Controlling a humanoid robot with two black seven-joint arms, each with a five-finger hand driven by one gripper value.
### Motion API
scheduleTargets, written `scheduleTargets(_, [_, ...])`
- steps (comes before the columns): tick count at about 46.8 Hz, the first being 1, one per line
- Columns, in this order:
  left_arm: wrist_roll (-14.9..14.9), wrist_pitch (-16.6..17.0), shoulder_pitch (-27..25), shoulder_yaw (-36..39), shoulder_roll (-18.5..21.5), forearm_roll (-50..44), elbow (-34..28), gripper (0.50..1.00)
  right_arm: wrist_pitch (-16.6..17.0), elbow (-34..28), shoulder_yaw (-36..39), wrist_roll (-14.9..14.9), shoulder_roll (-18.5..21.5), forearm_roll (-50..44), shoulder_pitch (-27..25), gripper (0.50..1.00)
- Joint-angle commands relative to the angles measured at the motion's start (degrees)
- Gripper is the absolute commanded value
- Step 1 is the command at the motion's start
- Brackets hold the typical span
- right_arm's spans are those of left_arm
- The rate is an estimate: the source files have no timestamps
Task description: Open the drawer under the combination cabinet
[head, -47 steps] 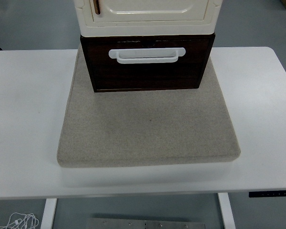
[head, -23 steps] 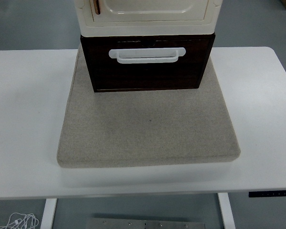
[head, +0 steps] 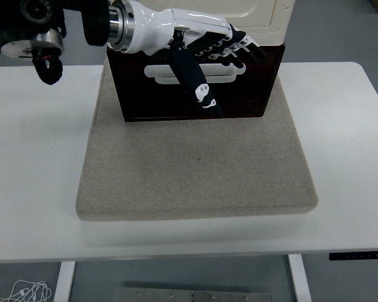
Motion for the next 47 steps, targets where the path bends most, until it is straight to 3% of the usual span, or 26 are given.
scheduleTargets(1, [4.17,0.08,-0.01,0.00,-0.35,0.01,-0.01,1.000,0.02,0.03,0.00,0.00,0.00,0.00,0.00,0.928])
scheduleTargets(16, [14.80,2.10,-0.28,0.17,-2.55,-0.07,0.52,1.000,-0.07,0.02,0.00,0.00,0.00,0.00,0.00,0.928])
scheduleTargets(27, [17.97,5.36,-0.28,0.70,-5.01,-0.07,4.38,1.000,0.02,0.03,0.00,0.00,0.00,0.00,0.00,0.926])
scheduleTargets(47, [19.20,5.27,0.86,2.63,-8.44,-0.07,9.74,1.000,-0.07,0.03,0.00,0.00,0.00,0.00,0.00,0.928])
